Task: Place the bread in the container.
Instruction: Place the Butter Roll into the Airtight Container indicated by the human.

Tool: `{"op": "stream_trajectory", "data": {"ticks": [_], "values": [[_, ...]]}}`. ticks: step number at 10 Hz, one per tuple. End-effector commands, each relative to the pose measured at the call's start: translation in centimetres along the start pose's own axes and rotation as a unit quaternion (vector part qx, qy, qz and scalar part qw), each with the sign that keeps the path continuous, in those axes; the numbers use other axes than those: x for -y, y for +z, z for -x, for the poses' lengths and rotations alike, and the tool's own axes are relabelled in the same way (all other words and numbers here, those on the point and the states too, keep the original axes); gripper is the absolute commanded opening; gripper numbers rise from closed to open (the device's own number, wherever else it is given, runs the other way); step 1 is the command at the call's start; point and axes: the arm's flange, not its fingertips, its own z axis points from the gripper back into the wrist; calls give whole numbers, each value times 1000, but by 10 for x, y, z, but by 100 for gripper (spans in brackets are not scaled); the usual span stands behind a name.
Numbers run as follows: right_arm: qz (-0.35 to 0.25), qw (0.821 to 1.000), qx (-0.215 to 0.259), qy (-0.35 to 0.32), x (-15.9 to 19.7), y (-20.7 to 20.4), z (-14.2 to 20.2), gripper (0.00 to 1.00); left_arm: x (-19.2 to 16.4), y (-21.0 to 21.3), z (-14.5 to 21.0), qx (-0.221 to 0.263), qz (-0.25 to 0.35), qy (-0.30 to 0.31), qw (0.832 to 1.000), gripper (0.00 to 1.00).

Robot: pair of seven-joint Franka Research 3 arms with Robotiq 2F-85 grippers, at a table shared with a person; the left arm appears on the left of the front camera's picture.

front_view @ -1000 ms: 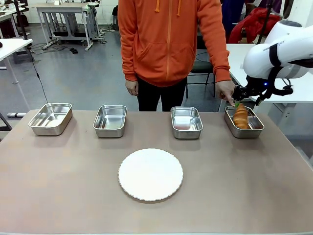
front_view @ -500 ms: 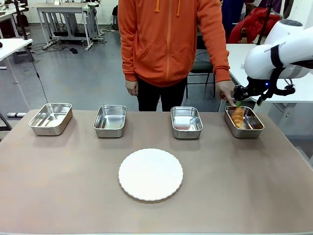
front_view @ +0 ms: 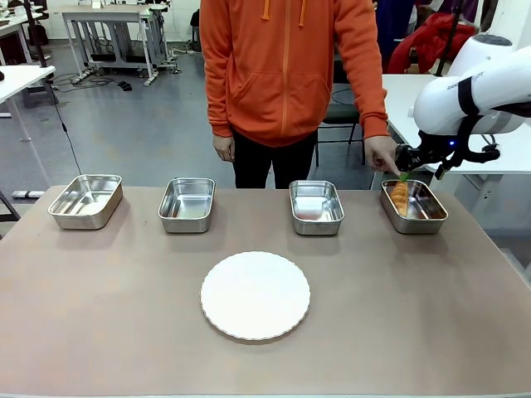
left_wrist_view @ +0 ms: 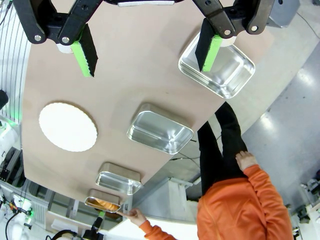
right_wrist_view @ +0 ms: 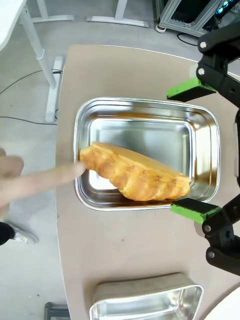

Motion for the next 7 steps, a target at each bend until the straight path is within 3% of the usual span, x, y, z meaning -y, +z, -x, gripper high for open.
{"op": "stream_trajectory", "data": {"ticks": [1, 3, 4, 5, 7], "values": [[-6, 1000, 4, -1, 1, 2, -4, 100, 1, 0, -1, 8, 3, -7, 1000, 100], [0, 1000, 0, 0, 0, 0, 0, 100, 1, 0, -1, 8, 3, -7, 1000, 100], [51, 998, 35, -22, -23, 21, 12, 100, 1, 0, -1, 8, 3, -7, 1000, 100], [30, 997, 68, -24, -4, 31, 12, 100, 1, 0, -1, 8, 3, -7, 1000, 100], [24, 989, 142, -46, -15, 75, 74, 100, 1, 0, -1, 8, 3, -7, 1000, 100]]}}
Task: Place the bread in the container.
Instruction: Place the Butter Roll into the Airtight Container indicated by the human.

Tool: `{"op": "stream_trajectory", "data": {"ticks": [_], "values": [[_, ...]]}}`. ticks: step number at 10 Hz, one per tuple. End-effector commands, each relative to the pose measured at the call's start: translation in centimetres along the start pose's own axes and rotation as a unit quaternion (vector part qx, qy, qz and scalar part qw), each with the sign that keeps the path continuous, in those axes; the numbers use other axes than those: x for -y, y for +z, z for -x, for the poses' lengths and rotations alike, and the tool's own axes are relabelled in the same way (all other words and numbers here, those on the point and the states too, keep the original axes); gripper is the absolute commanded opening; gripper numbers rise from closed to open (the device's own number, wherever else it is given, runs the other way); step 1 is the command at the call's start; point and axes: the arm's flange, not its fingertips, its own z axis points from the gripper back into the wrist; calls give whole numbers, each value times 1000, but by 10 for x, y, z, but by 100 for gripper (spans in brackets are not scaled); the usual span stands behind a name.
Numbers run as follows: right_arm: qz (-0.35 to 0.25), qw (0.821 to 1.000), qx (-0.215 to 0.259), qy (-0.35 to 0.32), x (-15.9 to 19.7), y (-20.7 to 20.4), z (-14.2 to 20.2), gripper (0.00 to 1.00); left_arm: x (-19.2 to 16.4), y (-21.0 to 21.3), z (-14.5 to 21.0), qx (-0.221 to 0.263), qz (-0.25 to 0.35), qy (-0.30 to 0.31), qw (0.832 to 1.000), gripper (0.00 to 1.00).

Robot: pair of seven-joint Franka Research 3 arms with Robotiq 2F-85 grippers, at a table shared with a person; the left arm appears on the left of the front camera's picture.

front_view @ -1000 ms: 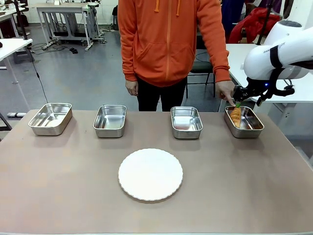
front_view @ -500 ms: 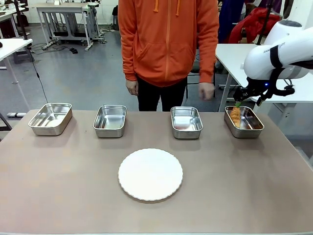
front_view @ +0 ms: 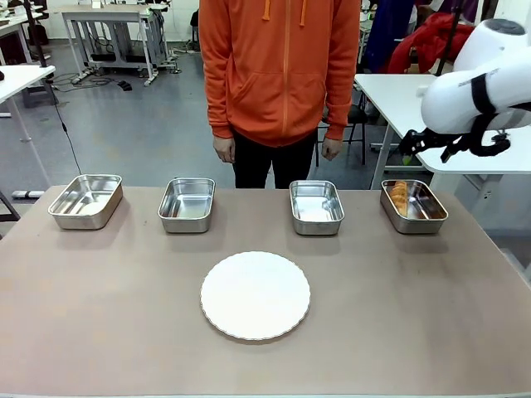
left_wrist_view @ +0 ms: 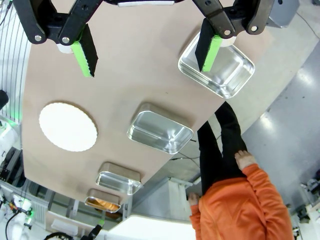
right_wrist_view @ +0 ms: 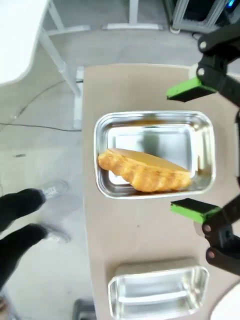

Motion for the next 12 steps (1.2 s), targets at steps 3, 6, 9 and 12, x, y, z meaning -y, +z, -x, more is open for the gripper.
{"op": "stream_trajectory", "data": {"ticks": [3, 6, 9, 12], "values": [[-49, 995, 87, -24, 9, 95, 139, 100, 1, 0, -1, 8, 3, -6, 1000, 100], [-68, 994, 57, 62, -2, 113, 189, 100, 1, 0, -1, 8, 3, -6, 1000, 100], [-51, 996, 52, 55, -16, 120, 160, 100, 1, 0, -1, 8, 3, -6, 1000, 100], [-51, 996, 52, 55, -16, 120, 160, 100, 1, 0, -1, 8, 3, -6, 1000, 100]]}}
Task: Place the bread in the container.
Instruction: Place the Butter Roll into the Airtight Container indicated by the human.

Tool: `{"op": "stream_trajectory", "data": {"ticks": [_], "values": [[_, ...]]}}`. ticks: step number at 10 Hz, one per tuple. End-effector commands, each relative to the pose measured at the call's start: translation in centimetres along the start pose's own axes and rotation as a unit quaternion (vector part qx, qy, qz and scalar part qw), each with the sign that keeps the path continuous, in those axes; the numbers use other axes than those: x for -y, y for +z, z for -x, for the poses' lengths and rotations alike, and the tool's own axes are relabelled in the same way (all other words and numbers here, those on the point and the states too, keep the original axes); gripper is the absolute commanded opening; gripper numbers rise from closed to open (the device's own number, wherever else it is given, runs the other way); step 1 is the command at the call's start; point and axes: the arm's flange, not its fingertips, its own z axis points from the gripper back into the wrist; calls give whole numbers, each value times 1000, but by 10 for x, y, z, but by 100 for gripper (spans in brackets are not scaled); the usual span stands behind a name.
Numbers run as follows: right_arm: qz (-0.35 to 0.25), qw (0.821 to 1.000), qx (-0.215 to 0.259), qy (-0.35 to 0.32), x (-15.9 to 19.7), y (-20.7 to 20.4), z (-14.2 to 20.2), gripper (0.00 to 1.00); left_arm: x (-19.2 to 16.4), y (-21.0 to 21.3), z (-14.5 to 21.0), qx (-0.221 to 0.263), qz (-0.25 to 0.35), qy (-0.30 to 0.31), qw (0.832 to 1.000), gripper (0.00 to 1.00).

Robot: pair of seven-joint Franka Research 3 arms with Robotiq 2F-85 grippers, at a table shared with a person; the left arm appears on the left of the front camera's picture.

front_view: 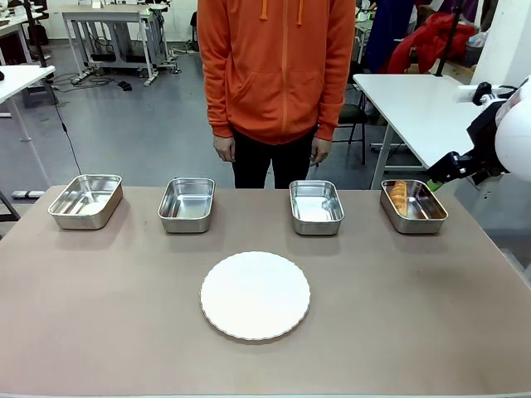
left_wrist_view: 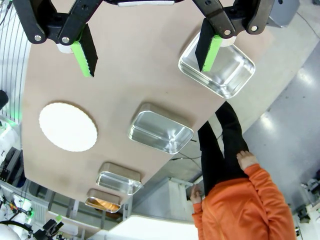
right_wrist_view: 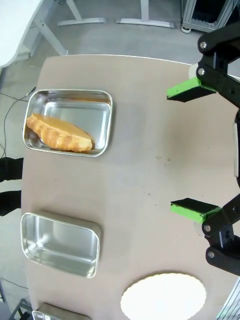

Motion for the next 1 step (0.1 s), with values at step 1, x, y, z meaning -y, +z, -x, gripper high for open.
{"op": "stream_trajectory", "data": {"ticks": [1], "values": [[-1, 1000, 11, -14, -2, 0, -2, 100, 1, 0, -1, 8, 2, -6, 1000, 100]]}}
